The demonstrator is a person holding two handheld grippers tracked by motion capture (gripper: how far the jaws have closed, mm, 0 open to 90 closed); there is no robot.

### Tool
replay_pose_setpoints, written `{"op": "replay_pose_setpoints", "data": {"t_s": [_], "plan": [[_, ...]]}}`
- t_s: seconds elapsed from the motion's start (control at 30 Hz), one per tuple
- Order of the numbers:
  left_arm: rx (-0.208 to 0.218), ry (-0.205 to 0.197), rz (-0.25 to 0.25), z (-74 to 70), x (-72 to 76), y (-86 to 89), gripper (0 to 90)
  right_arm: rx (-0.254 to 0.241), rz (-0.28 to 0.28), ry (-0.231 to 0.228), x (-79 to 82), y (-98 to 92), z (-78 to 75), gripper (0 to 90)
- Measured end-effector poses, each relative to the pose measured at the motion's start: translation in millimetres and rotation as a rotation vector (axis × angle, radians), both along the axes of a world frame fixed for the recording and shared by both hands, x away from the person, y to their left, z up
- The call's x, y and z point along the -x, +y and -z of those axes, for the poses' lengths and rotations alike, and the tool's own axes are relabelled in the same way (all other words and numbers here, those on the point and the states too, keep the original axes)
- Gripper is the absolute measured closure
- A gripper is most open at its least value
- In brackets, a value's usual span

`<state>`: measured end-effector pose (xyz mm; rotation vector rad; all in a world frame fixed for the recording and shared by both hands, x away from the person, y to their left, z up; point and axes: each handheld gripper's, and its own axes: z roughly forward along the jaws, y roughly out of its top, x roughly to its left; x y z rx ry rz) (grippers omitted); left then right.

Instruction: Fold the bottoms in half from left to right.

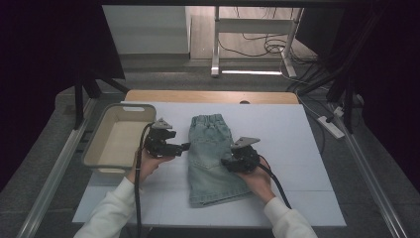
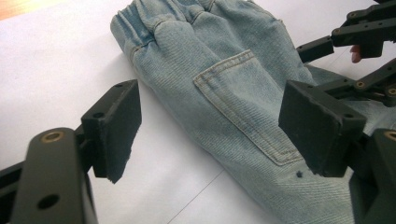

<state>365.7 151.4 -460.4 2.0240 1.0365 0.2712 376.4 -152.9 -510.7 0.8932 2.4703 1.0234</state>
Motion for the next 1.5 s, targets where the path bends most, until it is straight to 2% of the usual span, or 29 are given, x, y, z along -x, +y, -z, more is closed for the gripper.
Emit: {"op": "replay_pose_setpoints", "data": {"t_s": [0.03,0.13,0.2,0.3,0.37,0.57,0.73,0.93,1.1,1.3,1.37,1.43,1.5], "plan": [[-0.001,0.0,0.0,-0.1,-0.1,0.4,22.2,0.011,-0.002,0.002,-0.4,-0.1,0.3,46.7],[0.001,-0.001,-0.003,-0.3,0.0,1.3,22.1,0.024,-0.014,-0.007,-0.7,-0.7,0.4,67.2],[0.001,-0.001,-0.005,-0.4,0.2,1.5,22.0,0.016,-0.018,-0.03,-0.3,-3.0,-2.2,77.3],[-0.001,-0.003,-0.004,-0.8,0.7,1.4,21.8,0.018,-0.021,-0.062,0.3,-4.1,-7.5,80.6],[-0.001,-0.004,-0.005,-1.0,1.0,1.6,21.7,0.018,-0.013,-0.09,0.2,-5.7,-11.9,80.7],[-0.003,0.0,-0.007,-0.2,0.4,1.9,21.2,0.035,0.023,-0.138,-6.4,-17.4,-23.3,80.7],[-0.004,-0.001,-0.004,-0.2,0.7,0.9,20.9,0.036,0.046,-0.094,-15.7,-24.4,-17.6,80.6],[-0.004,0.0,-0.005,-0.2,0.7,1.5,20.8,0.045,0.046,-0.049,-21.2,-25.0,-6.9,80.0],[-0.01,0.005,-0.003,1.4,0.2,1.0,20.7,0.039,0.046,-0.041,-21.8,-25.6,-5.5,79.0],[-0.014,0.004,-0.001,1.9,0.1,-0.2,20.7,0.043,0.053,-0.039,-22.6,-26.5,-3.4,72.0],[-0.013,0.004,-0.001,2.3,-0.1,-0.5,20.7,0.04,0.064,-0.055,-21.1,-27.1,-6.4,64.0],[-0.015,0.004,-0.002,2.6,-0.3,-0.4,20.7,0.024,0.071,-0.079,-18.6,-28.6,-11.6,57.9],[-0.016,0.004,-0.003,2.8,-0.4,-0.3,20.7,-0.026,0.073,-0.091,-16.3,-32.1,-18.2,53.6]]}}
